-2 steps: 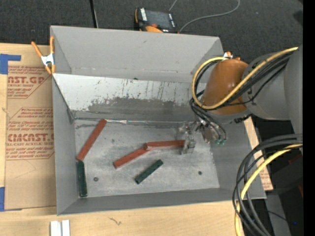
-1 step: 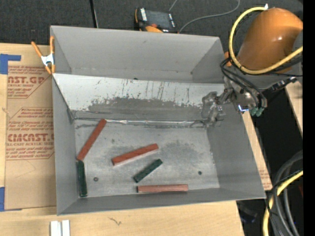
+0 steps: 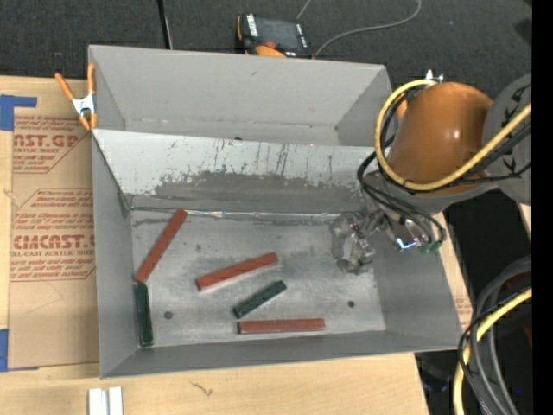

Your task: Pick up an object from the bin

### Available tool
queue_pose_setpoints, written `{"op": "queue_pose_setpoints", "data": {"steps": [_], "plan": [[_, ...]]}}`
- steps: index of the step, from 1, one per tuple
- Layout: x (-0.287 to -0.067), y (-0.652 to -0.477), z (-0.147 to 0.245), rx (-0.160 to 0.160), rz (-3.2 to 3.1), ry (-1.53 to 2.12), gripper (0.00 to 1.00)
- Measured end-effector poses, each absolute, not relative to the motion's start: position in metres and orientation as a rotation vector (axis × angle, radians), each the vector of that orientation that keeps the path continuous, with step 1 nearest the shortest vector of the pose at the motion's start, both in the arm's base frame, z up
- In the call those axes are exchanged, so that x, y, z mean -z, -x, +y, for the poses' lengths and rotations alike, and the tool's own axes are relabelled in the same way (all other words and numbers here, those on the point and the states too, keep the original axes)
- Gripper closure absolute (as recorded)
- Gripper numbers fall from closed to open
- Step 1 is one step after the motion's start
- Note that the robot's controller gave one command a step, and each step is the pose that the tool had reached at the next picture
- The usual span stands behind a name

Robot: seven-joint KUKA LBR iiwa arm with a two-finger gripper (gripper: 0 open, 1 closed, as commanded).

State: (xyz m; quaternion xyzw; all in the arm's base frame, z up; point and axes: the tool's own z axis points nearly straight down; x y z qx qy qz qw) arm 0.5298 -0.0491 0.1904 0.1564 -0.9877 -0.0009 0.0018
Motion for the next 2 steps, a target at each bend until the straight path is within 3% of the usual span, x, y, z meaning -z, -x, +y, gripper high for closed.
{"op": "queue_pose_setpoints", "data": {"steps": [1, 2], "plan": [[-0.192, -0.531, -0.05, 0.0, -3.105, -0.49, 0.0], [-0.095, -0.546, 0.033, 0.006, -3.132, -0.176, 0.0]]}}
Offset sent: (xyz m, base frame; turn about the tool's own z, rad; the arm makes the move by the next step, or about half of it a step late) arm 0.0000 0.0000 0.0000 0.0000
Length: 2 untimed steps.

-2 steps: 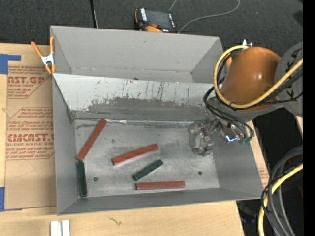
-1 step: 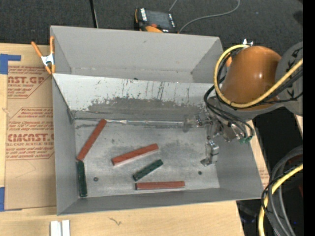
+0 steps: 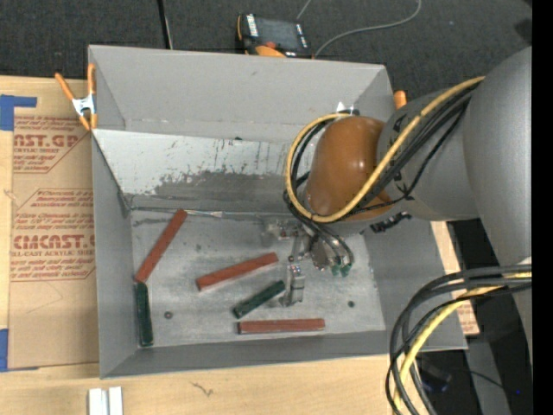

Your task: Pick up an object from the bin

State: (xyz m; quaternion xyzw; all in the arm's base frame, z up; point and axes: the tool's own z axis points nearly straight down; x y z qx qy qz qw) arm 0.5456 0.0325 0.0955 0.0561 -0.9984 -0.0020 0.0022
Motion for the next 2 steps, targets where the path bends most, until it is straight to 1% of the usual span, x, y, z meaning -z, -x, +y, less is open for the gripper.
{"op": "queue_pose_setpoints", "data": {"steps": [1, 2], "plan": [[-0.0696, -0.5573, 0.0689, 0.0, -3.12, -0.366, 0.0], [-0.073, -0.5585, 0.0691, 0.002, -3.126, -0.364, 1.0]]}}
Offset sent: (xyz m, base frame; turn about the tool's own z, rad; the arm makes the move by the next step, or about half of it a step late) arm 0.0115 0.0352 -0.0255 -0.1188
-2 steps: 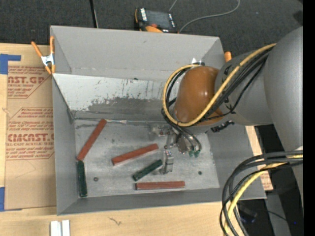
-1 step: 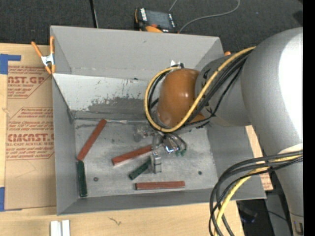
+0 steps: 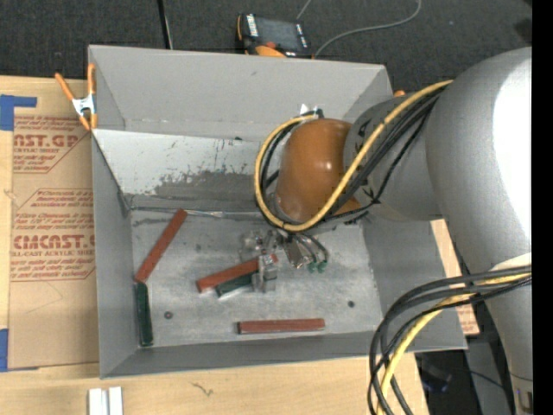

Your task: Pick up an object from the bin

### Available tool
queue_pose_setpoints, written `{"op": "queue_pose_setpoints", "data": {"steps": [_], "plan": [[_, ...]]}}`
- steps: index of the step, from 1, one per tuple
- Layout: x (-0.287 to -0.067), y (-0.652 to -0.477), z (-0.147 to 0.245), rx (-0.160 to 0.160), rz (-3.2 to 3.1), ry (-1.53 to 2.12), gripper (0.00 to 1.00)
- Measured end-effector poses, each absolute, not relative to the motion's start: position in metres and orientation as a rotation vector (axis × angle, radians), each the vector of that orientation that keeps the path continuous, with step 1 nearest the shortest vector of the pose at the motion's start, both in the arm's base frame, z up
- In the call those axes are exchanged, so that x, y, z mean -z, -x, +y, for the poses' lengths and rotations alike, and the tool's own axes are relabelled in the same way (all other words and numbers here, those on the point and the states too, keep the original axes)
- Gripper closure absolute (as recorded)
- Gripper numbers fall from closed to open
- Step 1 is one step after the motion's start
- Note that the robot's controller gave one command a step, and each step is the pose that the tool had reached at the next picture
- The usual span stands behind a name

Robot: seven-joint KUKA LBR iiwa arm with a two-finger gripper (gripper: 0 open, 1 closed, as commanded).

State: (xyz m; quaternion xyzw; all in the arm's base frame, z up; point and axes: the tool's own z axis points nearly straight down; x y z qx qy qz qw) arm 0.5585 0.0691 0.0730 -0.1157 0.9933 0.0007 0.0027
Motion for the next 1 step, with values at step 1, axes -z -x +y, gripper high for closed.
{"op": "queue_pose_setpoints", "data": {"steps": [1], "plan": [[-0.2198, -0.5585, 0.0924, -0.001, 3.057, 0.675, 1.0]]}}
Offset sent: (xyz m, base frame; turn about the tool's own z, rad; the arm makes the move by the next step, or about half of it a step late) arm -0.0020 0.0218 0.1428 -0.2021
